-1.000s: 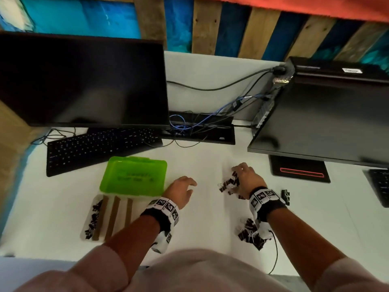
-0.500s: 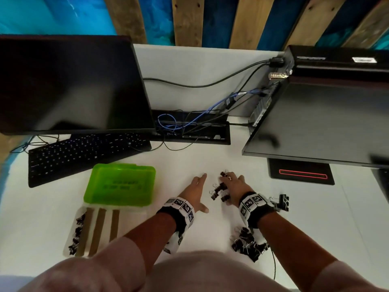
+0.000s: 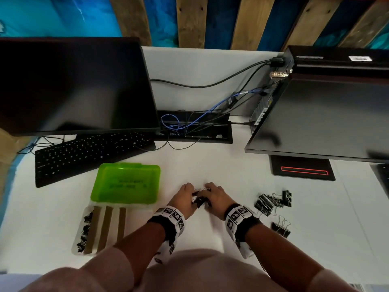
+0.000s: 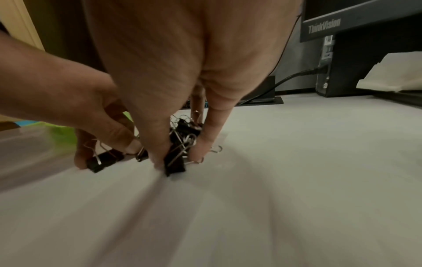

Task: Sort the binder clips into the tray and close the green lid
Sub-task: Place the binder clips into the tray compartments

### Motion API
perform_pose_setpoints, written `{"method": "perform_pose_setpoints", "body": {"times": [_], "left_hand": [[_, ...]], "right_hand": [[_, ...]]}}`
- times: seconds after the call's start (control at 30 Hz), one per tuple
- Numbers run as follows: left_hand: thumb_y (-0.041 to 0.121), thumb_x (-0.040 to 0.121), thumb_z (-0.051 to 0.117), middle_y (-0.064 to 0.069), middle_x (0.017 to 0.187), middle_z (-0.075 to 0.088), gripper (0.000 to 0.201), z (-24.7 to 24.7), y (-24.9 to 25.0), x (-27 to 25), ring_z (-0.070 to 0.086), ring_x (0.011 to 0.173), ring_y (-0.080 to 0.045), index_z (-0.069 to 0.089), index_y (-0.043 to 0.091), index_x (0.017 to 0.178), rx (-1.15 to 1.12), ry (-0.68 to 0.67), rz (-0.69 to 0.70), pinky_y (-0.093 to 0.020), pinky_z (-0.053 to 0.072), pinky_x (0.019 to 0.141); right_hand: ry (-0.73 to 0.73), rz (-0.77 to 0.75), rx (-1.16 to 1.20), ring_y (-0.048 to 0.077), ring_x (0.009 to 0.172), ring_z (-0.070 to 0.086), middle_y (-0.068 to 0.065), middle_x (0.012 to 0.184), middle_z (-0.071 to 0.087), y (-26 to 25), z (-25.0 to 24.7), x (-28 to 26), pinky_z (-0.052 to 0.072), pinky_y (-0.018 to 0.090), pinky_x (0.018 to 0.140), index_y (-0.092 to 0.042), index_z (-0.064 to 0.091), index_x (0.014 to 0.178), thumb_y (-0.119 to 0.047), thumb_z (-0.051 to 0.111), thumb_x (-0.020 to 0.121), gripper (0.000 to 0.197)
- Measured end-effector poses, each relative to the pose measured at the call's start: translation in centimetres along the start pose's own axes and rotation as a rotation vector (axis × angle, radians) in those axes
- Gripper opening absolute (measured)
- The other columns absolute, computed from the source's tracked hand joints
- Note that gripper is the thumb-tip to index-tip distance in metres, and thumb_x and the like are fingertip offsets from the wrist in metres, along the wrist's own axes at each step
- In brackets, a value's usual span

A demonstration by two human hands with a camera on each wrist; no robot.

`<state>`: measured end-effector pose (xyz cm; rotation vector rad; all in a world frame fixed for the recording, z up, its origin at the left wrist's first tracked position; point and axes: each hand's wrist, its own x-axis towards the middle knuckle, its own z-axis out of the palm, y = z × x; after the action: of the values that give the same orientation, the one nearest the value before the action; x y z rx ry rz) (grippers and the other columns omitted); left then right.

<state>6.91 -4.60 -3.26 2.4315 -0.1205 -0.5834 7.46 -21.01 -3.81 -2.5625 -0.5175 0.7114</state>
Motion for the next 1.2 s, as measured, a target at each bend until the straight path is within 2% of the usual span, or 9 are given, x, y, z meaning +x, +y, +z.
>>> {"method": "perform_pose_setpoints", "body": {"times": [0.1,0.2,0.27,0.4,0.63,0.77,1.03,1.13,1.2], "left_hand": [[0.020,0.072,0.066,-0.006,0.116,0.049,0.057,-0.2,-0.7,-1.3,0.058,0.096,-0.025,0.032,0.019,0.118,-0.036,-0.041,-0.024,-0.035,0.051,0.083],[0.018,0.067,0.073,-0.004,0.127,0.038,0.082,0.2,-0.7,-2.5,0.056,0.107,-0.023,0.026,0.020,0.134,0.016,-0.140,-0.009,-0.029,0.048,0.093],[0.021,0.065,0.076,-0.004,0.124,0.039,0.078,0.4,-0.7,-2.9,0.056,0.107,-0.024,0.033,0.017,0.130,0.057,-0.165,-0.026,-0.033,0.047,0.096],[0.023,0.069,0.072,-0.005,0.117,0.043,0.059,0.4,-1.0,-3.9,0.056,0.105,-0.027,0.043,0.015,0.120,0.093,-0.100,-0.094,-0.036,0.047,0.095],[0.015,0.071,0.067,-0.006,0.111,0.048,0.038,-0.6,-2.1,-5.2,0.055,0.099,-0.026,0.051,0.016,0.105,0.078,-0.052,-0.120,-0.033,0.047,0.087],[0.007,0.073,0.064,-0.007,0.112,0.051,0.032,-0.9,-2.4,-5.7,0.055,0.101,-0.025,0.056,0.014,0.104,0.065,0.020,-0.087,-0.032,0.046,0.087],[0.001,0.076,0.059,-0.012,0.104,0.062,0.026,-2.5,-2.8,-6.6,0.060,0.095,-0.025,0.065,0.012,0.099,0.008,0.100,-0.030,-0.025,0.045,0.081],[0.001,0.075,0.060,-0.012,0.101,0.064,0.025,-3.0,-2.7,-6.8,0.062,0.092,-0.025,0.066,0.012,0.097,-0.025,0.113,-0.014,-0.023,0.046,0.077],[0.001,0.074,0.061,-0.012,0.099,0.066,0.023,-3.4,-2.7,-6.8,0.063,0.089,-0.025,0.067,0.011,0.094,-0.059,0.141,-0.002,-0.019,0.043,0.072]], "right_hand": [[-0.026,-0.109,0.121,0.034,0.103,0.056,0.015,0.127,0.046,-1.3,0.2,-0.3,0.047,0.037,0.093,-0.016,0.059,0.120,-0.002,0.059,0.078,0.044],[-0.082,-0.155,0.134,0.028,0.105,0.055,0.013,0.127,0.047,-2.9,0.4,-0.7,0.046,0.025,0.084,-0.010,0.059,0.119,0.001,0.058,0.081,0.040],[-0.103,-0.152,0.100,0.028,0.108,0.054,0.011,0.127,0.051,-3.7,0.5,-0.9,0.046,0.027,0.084,-0.010,0.060,0.118,0.000,0.055,0.084,0.036],[-0.070,-0.144,0.101,0.025,0.102,0.060,0.003,0.118,0.060,-3.9,0.4,-1.3,0.049,0.035,0.090,-0.017,0.068,0.104,-0.004,0.060,0.081,0.028],[0.011,-0.071,0.146,0.019,0.096,0.063,0.003,0.105,0.068,-3.4,-0.8,-1.7,0.048,0.028,0.089,-0.016,0.074,0.092,-0.004,0.071,0.074,0.022],[0.008,-0.013,0.162,0.018,0.094,0.064,0.003,0.102,0.071,-3.7,-1.1,-1.5,0.043,0.015,0.078,-0.015,0.074,0.092,-0.002,0.073,0.073,0.023],[0.039,0.034,0.182,0.017,0.091,0.063,0.002,0.098,0.071,-4.8,-1.3,-1.1,0.047,0.024,0.084,-0.017,0.074,0.088,-0.003,0.076,0.070,0.022],[0.059,0.026,0.192,0.013,0.085,0.063,0.002,0.096,0.071,-5.3,-1.7,-0.9,0.049,0.022,0.082,-0.017,0.074,0.089,-0.001,0.075,0.071,0.023],[0.072,0.006,0.206,0.010,0.081,0.062,0.003,0.097,0.071,-5.6,-2.1,-0.8,0.047,0.013,0.076,-0.015,0.073,0.090,-0.001,0.075,0.072,0.023]]}}
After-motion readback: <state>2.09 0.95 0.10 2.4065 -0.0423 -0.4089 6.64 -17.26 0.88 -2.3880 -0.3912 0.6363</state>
